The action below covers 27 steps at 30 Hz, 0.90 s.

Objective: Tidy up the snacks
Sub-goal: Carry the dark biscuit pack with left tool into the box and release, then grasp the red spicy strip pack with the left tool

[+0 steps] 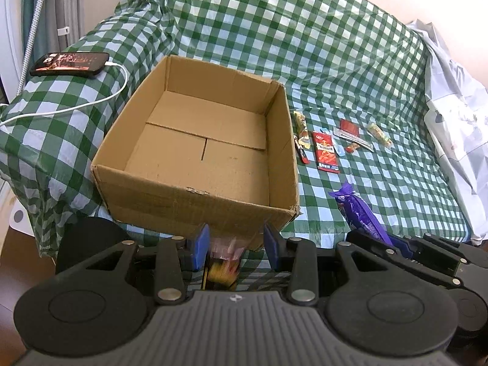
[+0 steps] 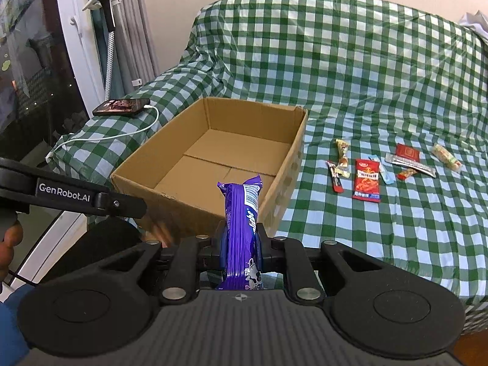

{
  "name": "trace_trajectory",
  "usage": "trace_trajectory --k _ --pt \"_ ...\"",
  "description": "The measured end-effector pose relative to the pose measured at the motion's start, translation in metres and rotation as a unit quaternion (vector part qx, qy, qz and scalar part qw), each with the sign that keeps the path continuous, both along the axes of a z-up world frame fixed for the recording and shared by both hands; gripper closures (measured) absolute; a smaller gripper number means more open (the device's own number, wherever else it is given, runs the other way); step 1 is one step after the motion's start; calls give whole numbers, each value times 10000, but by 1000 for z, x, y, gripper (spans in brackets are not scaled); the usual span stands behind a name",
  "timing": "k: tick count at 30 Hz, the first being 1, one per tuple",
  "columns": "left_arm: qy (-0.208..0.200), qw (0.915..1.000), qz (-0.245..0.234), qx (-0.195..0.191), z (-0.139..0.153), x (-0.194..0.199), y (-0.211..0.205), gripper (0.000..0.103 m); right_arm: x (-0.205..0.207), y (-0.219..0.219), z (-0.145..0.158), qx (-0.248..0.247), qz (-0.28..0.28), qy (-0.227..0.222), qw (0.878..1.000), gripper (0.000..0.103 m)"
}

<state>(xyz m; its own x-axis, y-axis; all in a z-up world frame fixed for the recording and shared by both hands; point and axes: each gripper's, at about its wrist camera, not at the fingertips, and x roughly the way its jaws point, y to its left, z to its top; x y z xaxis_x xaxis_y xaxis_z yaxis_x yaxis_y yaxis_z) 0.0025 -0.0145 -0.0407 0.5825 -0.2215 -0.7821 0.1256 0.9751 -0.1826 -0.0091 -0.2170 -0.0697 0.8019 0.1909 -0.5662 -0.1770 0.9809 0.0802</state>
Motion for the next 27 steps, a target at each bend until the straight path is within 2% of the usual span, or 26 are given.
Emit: trace_trajectory --k 10,13,19,23,27 --pt "18 9999 102 73 -5 11 -2 61 11 -5 -9 64 -19 166 9998 85" --pt "45 9999 150 44 -6 17 0 83 14 -9 -9 127 -47 136 9998 85" --pt "-15 9997 225 -14 -1 33 1 84 27 -14 -2 162 -98 -7 9998 85" --pt "9 9995 309 -48 3 50 0 89 37 -18 3 230 -135 -100 9996 85" --pt "-6 9999 154 -35 10 67 -10 89 46 -29 5 315 -303 -129 9990 85"
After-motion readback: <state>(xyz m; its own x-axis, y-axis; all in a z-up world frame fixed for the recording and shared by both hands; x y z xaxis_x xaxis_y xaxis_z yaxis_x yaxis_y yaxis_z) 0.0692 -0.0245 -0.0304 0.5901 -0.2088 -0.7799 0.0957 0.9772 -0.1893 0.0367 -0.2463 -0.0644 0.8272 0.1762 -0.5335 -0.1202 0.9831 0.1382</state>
